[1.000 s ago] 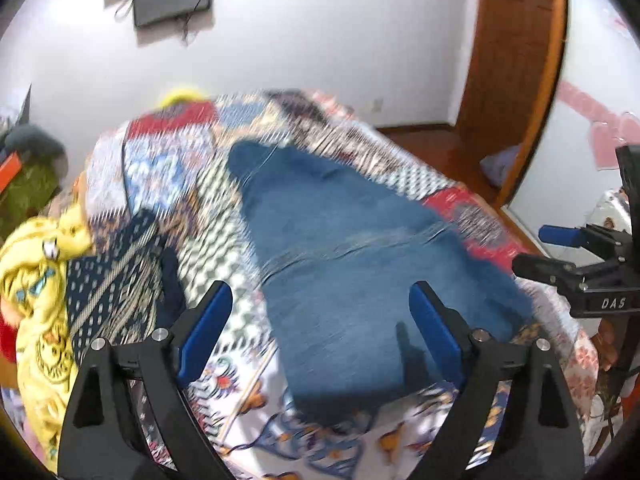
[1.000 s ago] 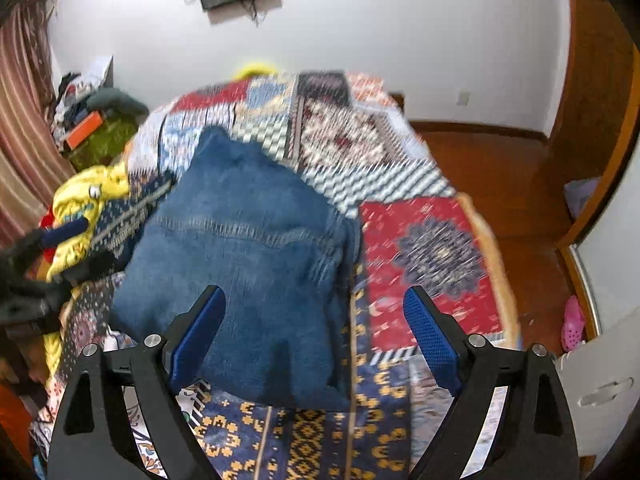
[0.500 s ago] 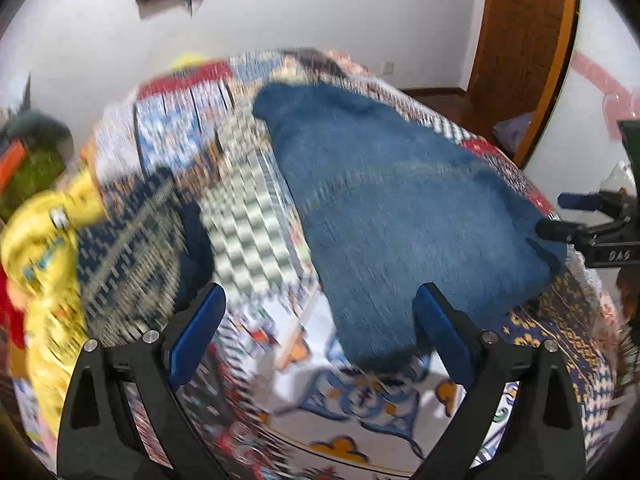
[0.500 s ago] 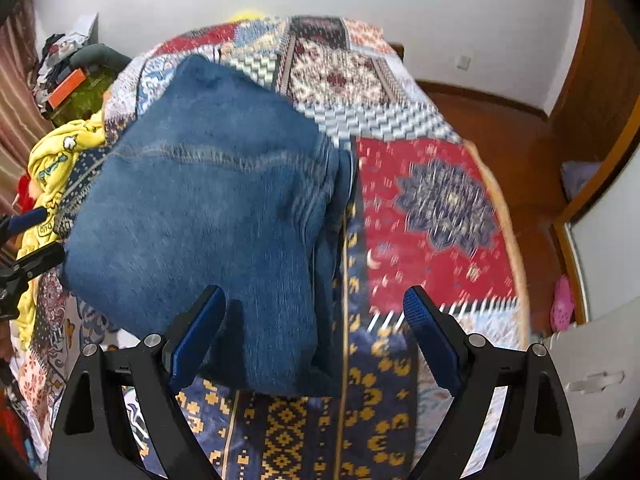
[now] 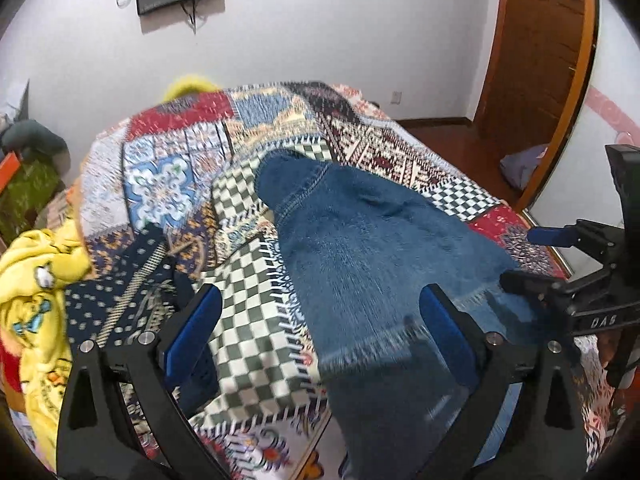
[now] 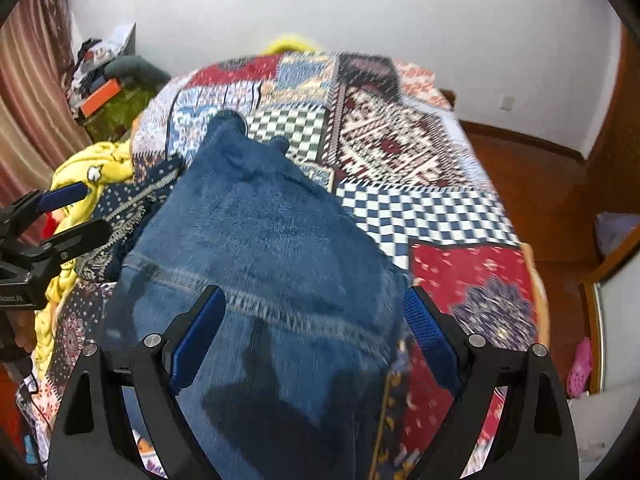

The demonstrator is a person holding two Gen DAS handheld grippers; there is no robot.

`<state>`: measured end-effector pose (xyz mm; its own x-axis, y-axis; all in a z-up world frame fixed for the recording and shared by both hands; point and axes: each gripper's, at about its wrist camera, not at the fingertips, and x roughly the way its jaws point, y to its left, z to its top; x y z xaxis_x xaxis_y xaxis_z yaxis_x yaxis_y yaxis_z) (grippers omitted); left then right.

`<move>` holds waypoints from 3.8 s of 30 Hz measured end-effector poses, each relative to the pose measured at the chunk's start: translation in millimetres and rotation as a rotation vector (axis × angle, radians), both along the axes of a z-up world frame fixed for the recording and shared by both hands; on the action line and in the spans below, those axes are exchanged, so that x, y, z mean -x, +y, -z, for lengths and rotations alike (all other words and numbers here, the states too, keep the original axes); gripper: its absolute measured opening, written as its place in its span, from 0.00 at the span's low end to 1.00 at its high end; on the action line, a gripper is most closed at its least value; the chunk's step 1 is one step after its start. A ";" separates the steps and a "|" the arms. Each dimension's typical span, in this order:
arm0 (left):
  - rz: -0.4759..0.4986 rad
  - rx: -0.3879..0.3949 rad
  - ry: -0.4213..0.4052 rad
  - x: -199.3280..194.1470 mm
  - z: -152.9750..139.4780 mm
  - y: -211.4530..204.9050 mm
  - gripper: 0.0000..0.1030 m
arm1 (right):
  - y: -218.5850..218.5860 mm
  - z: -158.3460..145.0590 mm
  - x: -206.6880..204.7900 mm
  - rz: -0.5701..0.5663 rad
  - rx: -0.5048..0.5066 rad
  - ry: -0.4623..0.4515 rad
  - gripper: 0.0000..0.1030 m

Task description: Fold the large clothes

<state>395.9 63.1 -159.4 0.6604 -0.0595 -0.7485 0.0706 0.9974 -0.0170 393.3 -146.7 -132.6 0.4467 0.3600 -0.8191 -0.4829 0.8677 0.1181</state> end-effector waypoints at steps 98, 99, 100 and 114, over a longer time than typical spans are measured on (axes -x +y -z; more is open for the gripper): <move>-0.350 0.686 0.240 28.9 128.7 351.7 0.65 | 292.1 102.1 -54.5 -0.141 -0.277 0.391 0.31; -0.341 0.708 0.220 33.5 131.2 354.4 0.67 | 290.8 104.3 -54.8 -0.152 -0.283 0.389 0.35; -0.339 0.730 0.207 40.0 129.9 356.6 0.69 | 289.3 105.1 -54.6 -0.158 -0.282 0.388 0.38; -0.378 0.428 0.194 119.0 75.9 303.4 0.81 | 243.0 69.0 20.8 -0.178 -0.082 0.247 0.61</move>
